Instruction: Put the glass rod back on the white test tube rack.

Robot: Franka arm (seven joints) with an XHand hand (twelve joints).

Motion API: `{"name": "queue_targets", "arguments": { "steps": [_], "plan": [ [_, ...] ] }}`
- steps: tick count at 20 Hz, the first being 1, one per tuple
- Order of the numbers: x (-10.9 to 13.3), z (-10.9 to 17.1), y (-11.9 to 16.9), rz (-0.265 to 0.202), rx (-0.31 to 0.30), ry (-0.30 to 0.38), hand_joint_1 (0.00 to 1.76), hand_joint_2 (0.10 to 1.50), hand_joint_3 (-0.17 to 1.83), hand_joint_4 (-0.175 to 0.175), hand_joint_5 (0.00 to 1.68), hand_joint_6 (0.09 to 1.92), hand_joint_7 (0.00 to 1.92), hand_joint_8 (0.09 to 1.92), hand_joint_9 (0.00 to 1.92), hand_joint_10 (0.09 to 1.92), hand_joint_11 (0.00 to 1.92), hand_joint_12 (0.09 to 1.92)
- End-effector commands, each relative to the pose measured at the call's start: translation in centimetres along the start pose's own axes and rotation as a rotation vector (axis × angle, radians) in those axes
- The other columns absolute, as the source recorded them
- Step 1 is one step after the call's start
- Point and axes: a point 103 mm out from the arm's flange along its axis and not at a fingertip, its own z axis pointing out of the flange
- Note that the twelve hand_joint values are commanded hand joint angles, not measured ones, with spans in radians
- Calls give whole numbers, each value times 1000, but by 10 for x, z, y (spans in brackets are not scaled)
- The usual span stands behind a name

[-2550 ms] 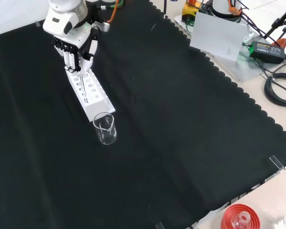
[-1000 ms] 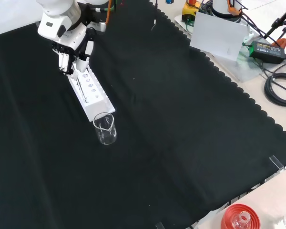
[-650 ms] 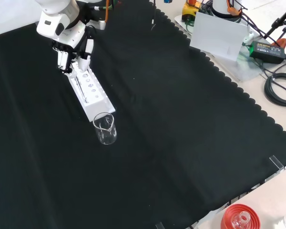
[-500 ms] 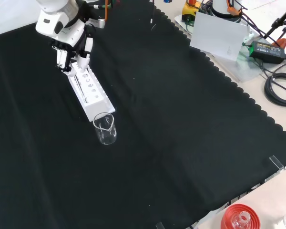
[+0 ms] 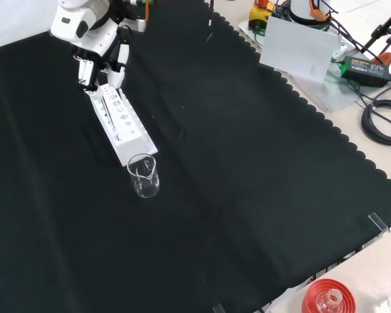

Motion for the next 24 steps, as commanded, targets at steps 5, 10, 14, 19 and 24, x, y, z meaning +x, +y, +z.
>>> {"name": "queue_targets", "arguments": {
  "steps": [5,10,14,19,24],
  "plan": [
    [4,7,-1,-8,71,7,1158,1013,-175,-124,257,211,373,978,1862,87,1899,319],
    [7,8,0,-18,73,3,1143,1014,-175,-111,280,186,153,998,1848,87,1913,320],
    [6,5,-3,-16,67,-3,1137,1014,-175,-110,281,182,146,996,1842,87,1917,321],
    [1,-1,-9,-1,69,4,1134,1014,-175,-114,293,177,180,978,1841,87,1918,321],
    [-2,-9,-19,15,59,2,1131,1014,-175,-117,301,174,213,970,1843,87,1918,320]
  ]
}}
